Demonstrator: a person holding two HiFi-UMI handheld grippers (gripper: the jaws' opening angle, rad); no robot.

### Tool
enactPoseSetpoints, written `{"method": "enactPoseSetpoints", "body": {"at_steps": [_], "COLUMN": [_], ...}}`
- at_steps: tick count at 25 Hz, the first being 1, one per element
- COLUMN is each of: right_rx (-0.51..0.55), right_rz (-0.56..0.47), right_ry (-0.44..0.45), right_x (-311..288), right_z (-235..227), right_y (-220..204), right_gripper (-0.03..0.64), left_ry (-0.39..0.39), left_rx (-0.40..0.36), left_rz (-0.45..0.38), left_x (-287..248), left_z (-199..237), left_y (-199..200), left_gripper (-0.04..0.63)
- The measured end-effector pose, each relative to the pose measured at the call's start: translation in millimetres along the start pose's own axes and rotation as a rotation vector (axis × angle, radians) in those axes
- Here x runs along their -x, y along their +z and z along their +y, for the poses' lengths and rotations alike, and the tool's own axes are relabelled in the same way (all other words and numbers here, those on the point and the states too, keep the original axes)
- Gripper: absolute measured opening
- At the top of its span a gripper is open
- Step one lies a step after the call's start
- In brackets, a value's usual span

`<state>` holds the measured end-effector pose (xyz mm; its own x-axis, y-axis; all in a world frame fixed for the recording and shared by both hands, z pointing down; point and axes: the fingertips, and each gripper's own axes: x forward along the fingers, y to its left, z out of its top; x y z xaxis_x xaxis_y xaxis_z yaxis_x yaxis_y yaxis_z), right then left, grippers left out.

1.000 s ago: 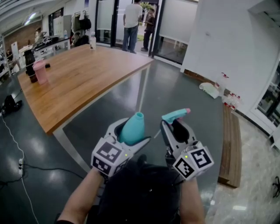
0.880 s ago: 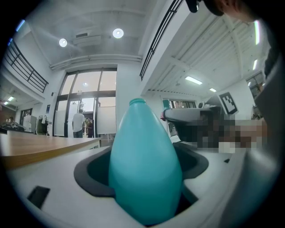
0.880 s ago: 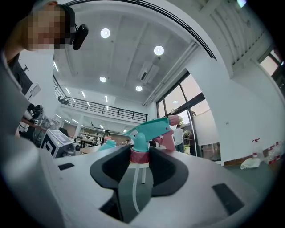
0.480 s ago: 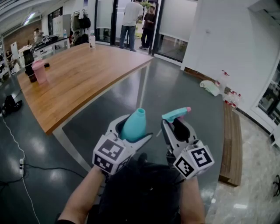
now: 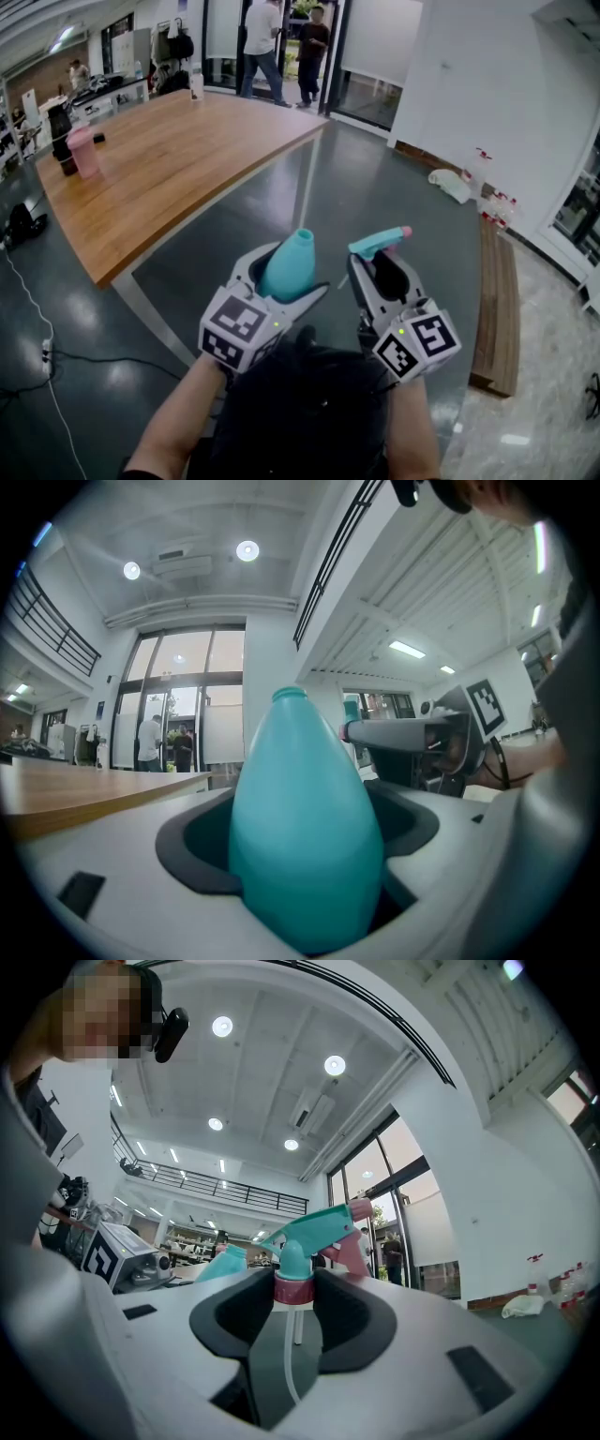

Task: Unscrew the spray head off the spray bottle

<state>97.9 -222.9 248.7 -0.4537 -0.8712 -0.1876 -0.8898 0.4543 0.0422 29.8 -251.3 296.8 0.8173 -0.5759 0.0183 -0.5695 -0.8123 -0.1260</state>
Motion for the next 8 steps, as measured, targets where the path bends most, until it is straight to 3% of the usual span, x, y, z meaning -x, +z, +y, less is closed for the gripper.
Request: {"method": "enactPoseSetpoints", "body": {"at_steps": [8], "right_rx": [0.004], "right_rz": [0.003], "right_ry": [-0.006], "right_x": [-1.2], "right_z": [-0.8], "right_y": [0.1], "right_gripper": [0.137], "left_ry": [-0.007], "left_rx": [0.002], "left_rz": [-0.003], "left_x": [-0.6], "left_z": [-0.2], "left_y": [0.6], "left_gripper": [0.419]}}
